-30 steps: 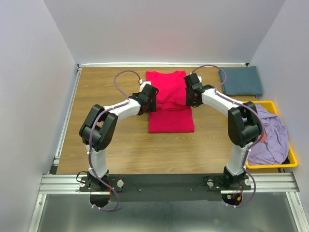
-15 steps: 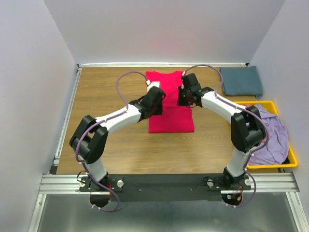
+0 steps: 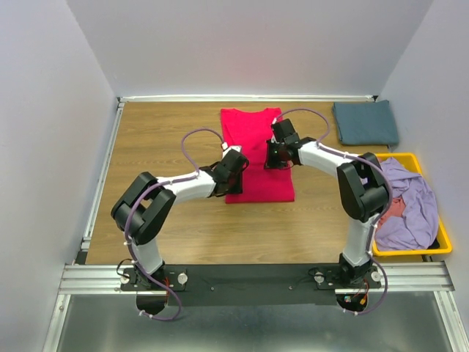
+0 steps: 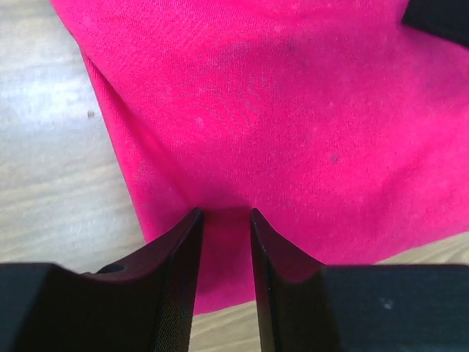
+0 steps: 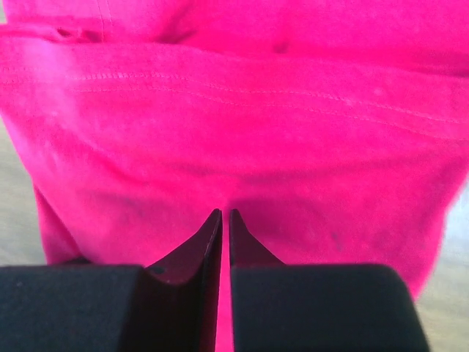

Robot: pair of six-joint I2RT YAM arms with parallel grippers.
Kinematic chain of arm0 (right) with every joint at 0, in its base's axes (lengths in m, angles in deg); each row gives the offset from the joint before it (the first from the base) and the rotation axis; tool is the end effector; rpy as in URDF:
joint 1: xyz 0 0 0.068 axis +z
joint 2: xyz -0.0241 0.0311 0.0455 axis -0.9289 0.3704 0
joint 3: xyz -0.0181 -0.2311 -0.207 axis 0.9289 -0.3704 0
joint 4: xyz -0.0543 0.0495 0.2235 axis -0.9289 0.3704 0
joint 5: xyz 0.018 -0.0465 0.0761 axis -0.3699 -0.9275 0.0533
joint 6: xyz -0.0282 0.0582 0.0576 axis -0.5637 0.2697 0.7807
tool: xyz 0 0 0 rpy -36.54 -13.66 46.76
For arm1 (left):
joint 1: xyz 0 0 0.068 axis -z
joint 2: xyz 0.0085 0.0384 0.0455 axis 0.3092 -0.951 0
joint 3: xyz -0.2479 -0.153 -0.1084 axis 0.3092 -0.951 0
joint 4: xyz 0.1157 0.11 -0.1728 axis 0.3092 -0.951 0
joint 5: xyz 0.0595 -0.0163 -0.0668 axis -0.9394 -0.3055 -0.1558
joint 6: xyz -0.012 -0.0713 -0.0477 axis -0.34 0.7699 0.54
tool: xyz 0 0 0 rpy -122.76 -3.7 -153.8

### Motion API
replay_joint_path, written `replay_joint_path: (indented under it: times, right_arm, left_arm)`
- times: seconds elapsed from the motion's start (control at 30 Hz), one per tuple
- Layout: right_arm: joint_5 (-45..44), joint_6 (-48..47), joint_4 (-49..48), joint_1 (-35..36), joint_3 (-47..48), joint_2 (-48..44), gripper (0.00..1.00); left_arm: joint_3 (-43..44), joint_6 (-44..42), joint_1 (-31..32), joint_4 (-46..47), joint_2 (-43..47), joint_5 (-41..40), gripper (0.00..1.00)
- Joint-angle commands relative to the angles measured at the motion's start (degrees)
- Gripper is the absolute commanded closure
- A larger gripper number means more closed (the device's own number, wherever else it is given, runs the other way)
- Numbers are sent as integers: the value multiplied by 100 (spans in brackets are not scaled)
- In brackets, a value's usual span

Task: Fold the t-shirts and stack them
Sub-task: Fold the tshirt

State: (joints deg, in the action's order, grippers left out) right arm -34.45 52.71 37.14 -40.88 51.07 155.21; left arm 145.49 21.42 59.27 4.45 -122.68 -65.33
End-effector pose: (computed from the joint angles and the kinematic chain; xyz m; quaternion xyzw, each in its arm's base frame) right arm 0.3813 0.2037 0.1924 -0.0257 0.9511 0.1672 0.2586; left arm 0.2855 -0.2354 0.1860 0.0165 0.9480 -0.1399 0.2854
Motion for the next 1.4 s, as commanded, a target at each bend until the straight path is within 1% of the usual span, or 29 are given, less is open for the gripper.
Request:
replay_joint_path:
  times: [0.0, 0.03, 0.13, 0.17, 0.2, 0.23, 0.27, 0.37, 0.47, 0.5, 0.57, 0.6, 0.67, 0.7, 0.8, 0.93, 1.07, 1.1, 1.13, 1.17, 1.23, 1.27, 1.33, 1.37]
  right_arm:
    - [255, 111, -134, -4, -479, -665, 86]
    - [308, 137, -160, -4, -603, -806, 85]
    - [518, 225, -310, -22, -1183, -1254, 85]
    - [572, 260, -362, -30, -1359, -1552, 85]
    - [651, 365, -493, -91, -1691, -1729, 85]
    - [773, 401, -625, -118, -1912, -1887, 85]
    - [1157, 454, -931, -171, -2114, -2210, 86]
    - [1871, 621, -1451, -364, -2958, -2634, 87]
    - [2469, 805, -2267, -566, -3767, -3013, 87]
    - [2593, 849, -2418, -636, -3934, -3074, 87]
    - [2769, 999, -2699, -716, -4277, -3198, 87]
    - [2787, 1069, -2979, -838, -4574, -3215, 87]
    - [2805, 1288, -3288, -1014, -4910, -3163, 88]
    - [2857, 1341, -3612, -1198, -5181, -3119, 89]
    - [2788, 1404, -3790, -1401, -5420, -2830, 90]
    - [2620, 1534, -3764, -1568, -5657, -2688, 92]
    - [2409, 1413, -3317, -1586, -5659, -3144, 92]
    - [2392, 1334, -3090, -1595, -5589, -3267, 92]
    - [2400, 1246, -2992, -1595, -5414, -3495, 92]
    - [2409, 1228, -2912, -1595, -5282, -3575, 91]
    - [2470, 1236, -2868, -1595, -5018, -3638, 90]
    - [2480, 1306, -2876, -1595, -4669, -3533, 89]
    - [2541, 1324, -3069, -1595, -4289, -3244, 89]
    - [2611, 1324, -3157, -1604, -4113, -2877, 89]
  left_arm:
    - [-623, 174, -3, -304, 258, -5, 59]
    - [-677, 183, -3, -330, 338, -32, 58]
    - [-730, 236, -12, -505, 724, -242, 49]
    - [-730, 279, -12, -549, 821, -278, 43]
    - [-748, 306, -12, -611, 1048, -313, 41]
    - [-756, 332, -12, -620, 1172, -304, 39]
    - [-800, 350, -12, -611, 1304, -278, 36]
    - [-914, 420, -12, -462, 1884, -138, 33]
    - [-1248, 499, -56, -146, 2455, -85, 33]
    - [-1440, 508, -82, 64, 2648, 28, 36]
    - [-1635, 491, -188, 275, 2703, 213, 44]
    - [-1783, 491, -231, 346, 2685, 327, 52]
    - [-1925, 534, -354, 601, 2484, 635, 60]
    - [-2047, 561, -398, 724, 2387, 749, 65]
    - [-2293, 675, -513, 900, 2009, 996, 75]
    - [-2575, 833, -662, 945, 1736, 1207, 81]
    - [-2839, 1088, -698, 638, 2209, 979, 82]
    - [-2857, 1114, -698, 567, 2376, 892, 81]
    - [-2840, 1115, -698, 471, 2717, 656, 77]
    - [-2805, 1089, -698, 461, 2851, 593, 69]
    - [-2621, 1018, -733, 566, 3106, 461, 62]
    - [-2542, 896, -811, 654, 3124, 434, 56]
    - [-2279, 702, -961, 1065, 2968, 503, 50]
    - [-2181, 615, -1144, 1259, 2871, 565, 49]
